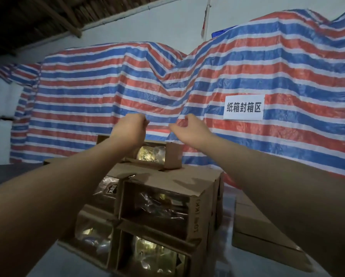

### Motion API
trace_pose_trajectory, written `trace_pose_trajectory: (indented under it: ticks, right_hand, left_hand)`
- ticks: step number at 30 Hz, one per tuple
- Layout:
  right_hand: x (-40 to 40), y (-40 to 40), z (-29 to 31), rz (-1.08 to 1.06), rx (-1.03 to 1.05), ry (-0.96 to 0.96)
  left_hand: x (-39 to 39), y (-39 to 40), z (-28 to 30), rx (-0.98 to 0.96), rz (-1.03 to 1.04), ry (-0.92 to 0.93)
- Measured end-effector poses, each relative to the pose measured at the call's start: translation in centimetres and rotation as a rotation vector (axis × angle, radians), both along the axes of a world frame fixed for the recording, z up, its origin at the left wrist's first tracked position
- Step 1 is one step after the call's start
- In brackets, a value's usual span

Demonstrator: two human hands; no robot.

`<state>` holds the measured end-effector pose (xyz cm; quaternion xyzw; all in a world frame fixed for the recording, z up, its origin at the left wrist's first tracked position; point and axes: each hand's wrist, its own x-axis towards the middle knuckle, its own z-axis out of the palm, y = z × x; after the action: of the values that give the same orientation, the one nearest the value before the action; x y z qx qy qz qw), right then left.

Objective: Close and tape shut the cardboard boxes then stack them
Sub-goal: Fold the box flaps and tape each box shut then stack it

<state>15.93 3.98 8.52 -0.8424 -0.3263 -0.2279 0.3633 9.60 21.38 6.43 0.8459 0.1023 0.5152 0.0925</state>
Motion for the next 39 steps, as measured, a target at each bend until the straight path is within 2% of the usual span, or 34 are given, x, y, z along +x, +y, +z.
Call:
trace_pose_trajectory:
  ticks: [4,6,10,12,15,18,21,25,30,36,39]
  right_hand:
    - [3.6,4.2,0.5,-0.030,-0.073,-0.022]
    - [5.3,5.8,0.6,-0.042,-0.132,-0.031]
    - [8.2,8.1,0.1,-0.024,-0.259,-0.030]
    - [9.4,8.8,-0.8,-0.034,-0.343,-0.021]
    - [10.5,9.2,-2.3,-0.094,-0.417,-0.035]
    - [10.5,9.1,-2.3,-0.141,-0.469,-0.176]
    - [9.7,8.4,-1.9,-0.188,-0.506,-0.261]
    - [8.1,6.4,-0.6,-0.194,-0.394,-0.279]
    - [4.0,2.0,2.4,-0.175,-0.347,-0.235]
    - [-3.1,-6.8,7.6,-0.201,-0.315,-0.221]
    - [-6.3,-11.6,9.8,-0.195,-0.291,-0.184]
  left_hand:
    - [3.7,3.1,0.5,0.186,0.196,0.126]
    - [5.5,4.5,0.5,0.203,0.180,0.178]
    - [9.0,7.1,-0.2,0.399,0.234,0.377]
    - [10.3,7.9,-0.8,0.430,0.232,0.429]
    - [11.4,8.6,-1.8,0.399,0.224,0.505]
    - [11.6,8.9,-2.2,0.369,0.223,0.561]
    - [11.2,8.7,-1.8,0.348,0.199,0.511]
    - [9.9,7.9,-1.1,0.257,0.143,0.343]
    - [6.2,5.2,1.3,-0.120,-0.072,0.266]
    - [0.1,-2.4,6.6,-0.188,-0.282,0.161]
    - [-3.3,-7.1,9.2,-0.298,-0.459,0.189]
